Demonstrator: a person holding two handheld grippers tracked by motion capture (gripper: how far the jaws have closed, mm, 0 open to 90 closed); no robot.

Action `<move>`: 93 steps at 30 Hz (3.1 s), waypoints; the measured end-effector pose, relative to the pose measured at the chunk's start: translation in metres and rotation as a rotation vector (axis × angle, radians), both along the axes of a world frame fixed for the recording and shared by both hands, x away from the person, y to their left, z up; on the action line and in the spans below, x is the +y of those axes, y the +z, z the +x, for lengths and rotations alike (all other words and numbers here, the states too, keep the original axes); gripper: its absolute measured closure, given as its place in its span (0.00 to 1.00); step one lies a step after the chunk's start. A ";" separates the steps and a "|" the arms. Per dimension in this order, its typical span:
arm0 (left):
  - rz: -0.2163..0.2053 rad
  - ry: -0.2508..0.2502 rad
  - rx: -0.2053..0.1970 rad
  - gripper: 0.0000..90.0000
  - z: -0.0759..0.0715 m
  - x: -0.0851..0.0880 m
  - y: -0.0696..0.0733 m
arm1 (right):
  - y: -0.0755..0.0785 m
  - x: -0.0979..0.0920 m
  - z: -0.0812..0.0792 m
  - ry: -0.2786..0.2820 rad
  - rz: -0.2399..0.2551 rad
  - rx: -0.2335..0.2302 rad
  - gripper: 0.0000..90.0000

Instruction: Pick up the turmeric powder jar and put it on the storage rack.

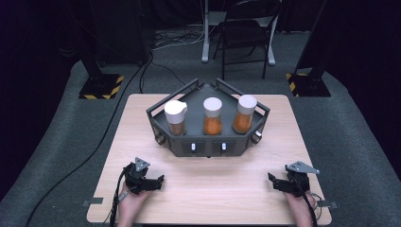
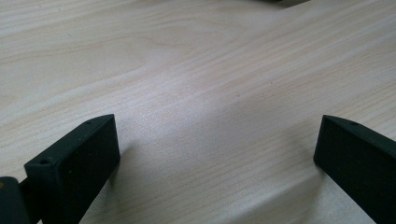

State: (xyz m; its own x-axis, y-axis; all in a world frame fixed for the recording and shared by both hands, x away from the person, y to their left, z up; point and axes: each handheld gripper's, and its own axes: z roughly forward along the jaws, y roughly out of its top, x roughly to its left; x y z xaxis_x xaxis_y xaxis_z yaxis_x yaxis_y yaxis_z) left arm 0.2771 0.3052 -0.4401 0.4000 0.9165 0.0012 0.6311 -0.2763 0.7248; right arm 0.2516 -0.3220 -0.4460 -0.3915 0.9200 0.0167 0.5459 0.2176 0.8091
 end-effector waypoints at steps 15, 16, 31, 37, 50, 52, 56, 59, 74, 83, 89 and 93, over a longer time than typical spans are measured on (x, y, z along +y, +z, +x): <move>-0.002 0.044 0.001 0.00 -0.005 -0.006 0.000 | 0.007 0.009 0.003 -0.004 -0.061 0.063 0.16; -0.001 0.047 0.002 0.00 -0.005 -0.006 0.000 | 0.007 0.009 0.003 -0.004 -0.058 0.068 0.15; -0.004 0.084 0.000 0.00 -0.010 -0.010 0.000 | 0.009 0.016 0.003 -0.025 -0.065 0.096 0.03; -0.004 0.084 0.000 0.00 -0.010 -0.010 0.000 | 0.009 0.016 0.005 -0.017 -0.069 0.104 0.00; -0.004 0.084 0.000 0.00 -0.010 -0.010 0.000 | 0.009 0.016 0.005 -0.015 -0.071 0.103 0.00; -0.004 0.084 0.000 0.00 -0.010 -0.010 0.000 | 0.009 0.016 0.005 -0.015 -0.071 0.103 0.00; -0.004 0.084 0.000 0.00 -0.010 -0.010 0.000 | 0.010 0.012 0.006 0.005 -0.072 0.103 0.00; -0.004 0.084 0.000 0.00 -0.010 -0.010 0.000 | 0.010 0.009 0.006 0.021 -0.073 0.103 0.00; -0.004 0.084 0.000 0.00 -0.010 -0.010 0.000 | 0.009 0.004 0.008 0.049 -0.076 0.101 0.00; -0.004 0.084 0.000 0.00 -0.010 -0.010 0.000 | 0.009 0.004 0.008 0.049 -0.076 0.101 0.00; -0.004 0.084 0.000 0.00 -0.010 -0.010 0.000 | 0.009 0.004 0.008 0.049 -0.076 0.100 0.00; -0.004 0.084 0.000 0.00 -0.010 -0.010 0.000 | 0.009 0.004 0.008 0.049 -0.076 0.101 0.00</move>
